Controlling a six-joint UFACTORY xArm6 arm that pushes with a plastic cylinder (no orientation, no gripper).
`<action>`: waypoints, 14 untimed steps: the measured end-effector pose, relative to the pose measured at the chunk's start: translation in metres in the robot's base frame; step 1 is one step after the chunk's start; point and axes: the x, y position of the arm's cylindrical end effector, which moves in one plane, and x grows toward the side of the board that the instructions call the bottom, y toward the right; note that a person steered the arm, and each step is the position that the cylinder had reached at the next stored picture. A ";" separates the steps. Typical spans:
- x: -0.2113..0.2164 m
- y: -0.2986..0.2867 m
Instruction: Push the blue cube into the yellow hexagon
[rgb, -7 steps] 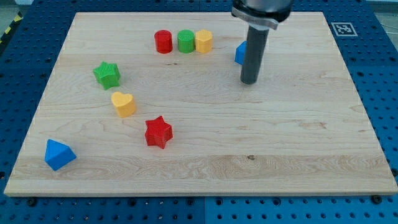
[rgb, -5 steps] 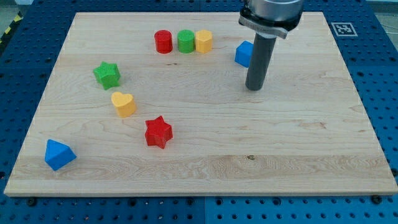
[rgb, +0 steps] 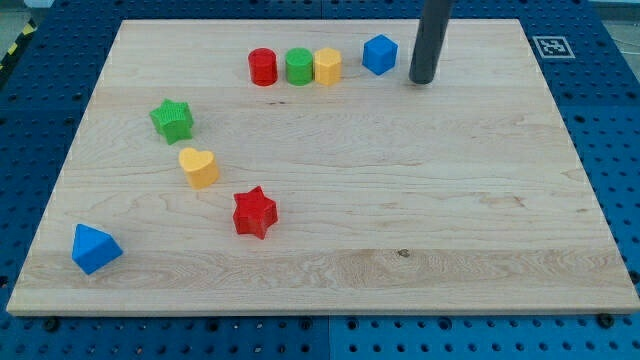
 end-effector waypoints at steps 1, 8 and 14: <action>-0.052 0.005; -0.064 -0.008; -0.010 -0.031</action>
